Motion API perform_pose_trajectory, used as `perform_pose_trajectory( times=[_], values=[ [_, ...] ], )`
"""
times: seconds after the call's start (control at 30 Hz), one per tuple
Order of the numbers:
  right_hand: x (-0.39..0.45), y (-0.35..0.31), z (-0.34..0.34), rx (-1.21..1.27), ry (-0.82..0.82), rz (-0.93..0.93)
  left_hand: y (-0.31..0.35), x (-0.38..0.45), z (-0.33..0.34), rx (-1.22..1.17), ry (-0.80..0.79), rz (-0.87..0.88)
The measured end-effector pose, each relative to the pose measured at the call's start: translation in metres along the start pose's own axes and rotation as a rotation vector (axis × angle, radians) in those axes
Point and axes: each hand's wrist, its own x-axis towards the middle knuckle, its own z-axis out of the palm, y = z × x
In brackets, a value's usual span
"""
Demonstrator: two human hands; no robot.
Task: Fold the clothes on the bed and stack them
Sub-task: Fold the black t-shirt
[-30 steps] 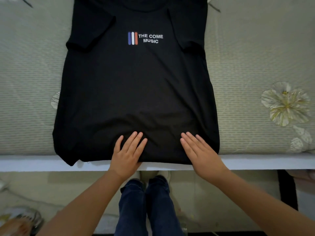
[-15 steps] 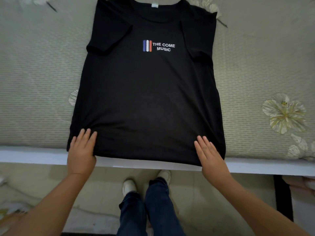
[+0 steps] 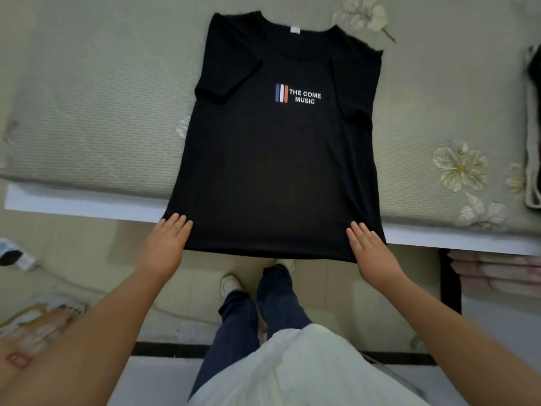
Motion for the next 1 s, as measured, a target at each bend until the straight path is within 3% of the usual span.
perform_pose_trajectory(
  times=[0.3,0.57,0.8,1.0],
  values=[
    [0.051,0.023,-0.114,-0.028,0.194,0.298,-0.008,0.072,-0.104,0.147,0.089,0.001],
    [0.166,0.098,-0.200,0.058,0.333,0.307,-0.009,0.208,-0.206,0.125,0.222,-0.083],
    [0.264,0.143,-0.246,0.080,0.281,0.283,-0.012,0.328,-0.250,0.090,0.253,-0.134],
    [0.333,0.162,-0.260,0.094,0.225,0.281,-0.024,0.395,-0.249,0.133,0.182,-0.128]
  ],
)
